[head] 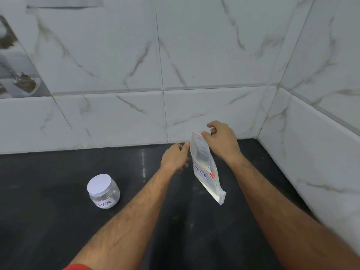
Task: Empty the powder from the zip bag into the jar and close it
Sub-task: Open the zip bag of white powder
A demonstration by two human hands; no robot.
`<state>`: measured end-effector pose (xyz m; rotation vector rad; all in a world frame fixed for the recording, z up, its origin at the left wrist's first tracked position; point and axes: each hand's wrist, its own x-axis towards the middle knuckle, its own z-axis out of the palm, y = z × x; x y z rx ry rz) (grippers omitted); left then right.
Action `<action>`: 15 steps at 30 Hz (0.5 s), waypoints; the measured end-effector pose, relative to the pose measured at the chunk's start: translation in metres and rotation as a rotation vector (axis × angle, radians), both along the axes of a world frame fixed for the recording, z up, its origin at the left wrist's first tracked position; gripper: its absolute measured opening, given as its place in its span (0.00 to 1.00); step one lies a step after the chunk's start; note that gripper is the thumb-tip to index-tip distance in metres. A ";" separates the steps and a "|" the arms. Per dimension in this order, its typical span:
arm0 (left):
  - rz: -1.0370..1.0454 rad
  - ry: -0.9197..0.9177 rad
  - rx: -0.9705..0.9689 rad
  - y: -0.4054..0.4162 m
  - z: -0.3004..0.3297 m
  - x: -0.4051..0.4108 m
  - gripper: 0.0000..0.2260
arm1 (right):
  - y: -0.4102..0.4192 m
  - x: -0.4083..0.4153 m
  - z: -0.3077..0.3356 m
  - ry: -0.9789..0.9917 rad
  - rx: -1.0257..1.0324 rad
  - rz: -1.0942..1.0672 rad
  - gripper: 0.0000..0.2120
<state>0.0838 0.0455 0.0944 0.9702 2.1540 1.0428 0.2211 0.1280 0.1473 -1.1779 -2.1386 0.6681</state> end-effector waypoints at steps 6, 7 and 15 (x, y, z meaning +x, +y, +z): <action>-0.090 -0.351 0.115 -0.014 -0.012 -0.014 0.12 | -0.033 -0.042 0.004 0.075 -0.040 0.108 0.13; -0.114 -0.395 0.121 -0.018 -0.012 -0.017 0.12 | -0.037 -0.047 0.000 0.057 -0.089 0.108 0.13; -0.088 -0.404 0.138 -0.038 -0.022 -0.035 0.10 | -0.021 -0.033 -0.014 -0.135 -0.072 -0.089 0.13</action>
